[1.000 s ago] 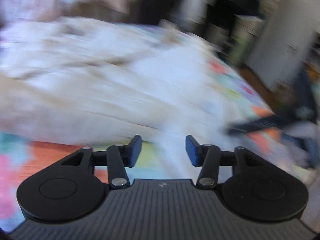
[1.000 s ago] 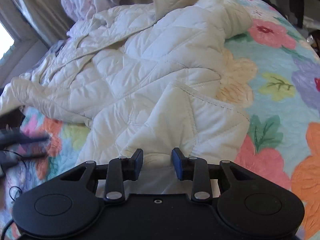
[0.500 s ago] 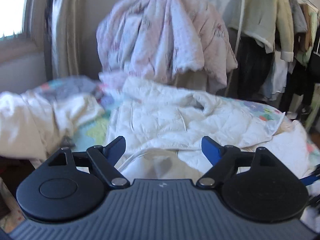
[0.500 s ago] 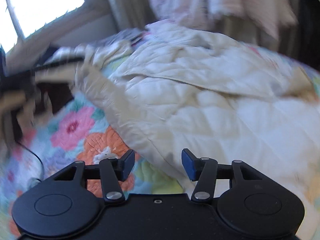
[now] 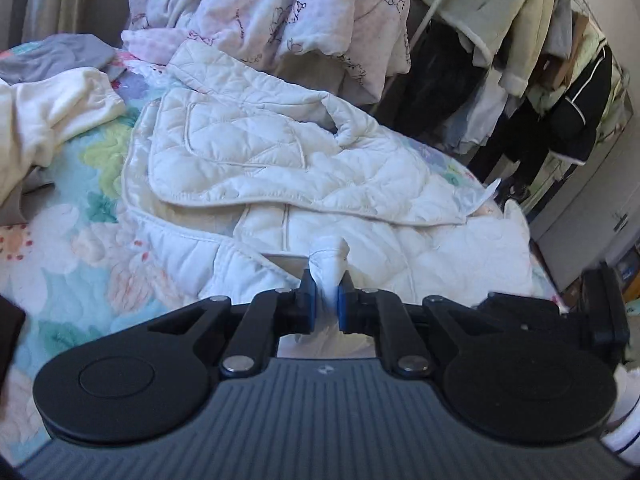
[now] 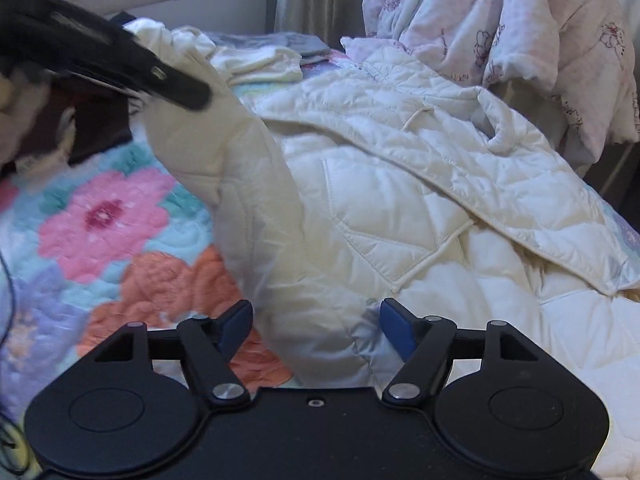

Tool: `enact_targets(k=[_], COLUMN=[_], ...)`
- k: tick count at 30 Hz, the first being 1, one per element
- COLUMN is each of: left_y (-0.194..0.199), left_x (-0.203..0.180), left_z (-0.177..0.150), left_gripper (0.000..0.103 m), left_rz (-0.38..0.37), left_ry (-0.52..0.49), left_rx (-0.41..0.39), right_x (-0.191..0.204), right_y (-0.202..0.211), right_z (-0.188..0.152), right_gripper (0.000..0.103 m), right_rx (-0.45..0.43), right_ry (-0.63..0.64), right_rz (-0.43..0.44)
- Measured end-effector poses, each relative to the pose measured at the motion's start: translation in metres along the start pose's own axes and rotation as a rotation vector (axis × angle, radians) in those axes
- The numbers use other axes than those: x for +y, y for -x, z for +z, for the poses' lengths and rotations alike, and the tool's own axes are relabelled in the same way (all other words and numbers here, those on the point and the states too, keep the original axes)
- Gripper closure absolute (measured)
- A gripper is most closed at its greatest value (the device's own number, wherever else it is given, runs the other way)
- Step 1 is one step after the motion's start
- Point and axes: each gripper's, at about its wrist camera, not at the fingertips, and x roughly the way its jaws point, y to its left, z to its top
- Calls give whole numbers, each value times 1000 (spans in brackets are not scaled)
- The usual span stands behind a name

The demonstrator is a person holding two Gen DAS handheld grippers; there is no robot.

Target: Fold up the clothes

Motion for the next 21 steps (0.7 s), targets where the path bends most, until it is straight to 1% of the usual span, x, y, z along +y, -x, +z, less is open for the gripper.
enact_targets(k=[2,3,4,5,7,11,12,14,15,16,17,19,21], left_y=[7,12,17,23,34,56,62,72,77,81,83,86,88], left_x=[3,5,7,9,12,6,0,-13,-20,-26,-32,-39,-39], left_z=[-11,-17,-22,-26,-32,-39,-38,-36,-35,-34,-33,-29,-23], left_gripper=[94,94,94,94,94,94,93,91,87,87,82,80,76], left_rz=[18,21,24,27,25,14,28,76,99,126,155,183,187], left_ry=[4,18,33,43,61,138,117,42,4,-28,-55,-81,-68], left_rx=[-1,-6,-10,-17,-29,-64,-73,-83,-88,-93,-98,-110,-121], right_x=[-4,-6,-8,-12,-12,-14,-14,-14,-14,-13,-12,-8,-3], right_y=[-1,1,4,11,26,42,46,51,53,52,50,39,28], right_z=[-2,-2,-3,-3,-2,-7,-9,-14,-17,-20,-24,-31,-39], right_gripper=[43,59,67,69,75,79,80,80,80,81,81,81,80], right_rx=[-28,-49,-70,-105,-157,-191,-197,-198,-198,-184,-169,-122,-74], right_ry=[-33,-62,-91,-131,-149,-163,-159,-138,-126,-109,-93,-84,-85], right_rz=[1,3,6,15,19,70,87,124,144,163,175,179,173])
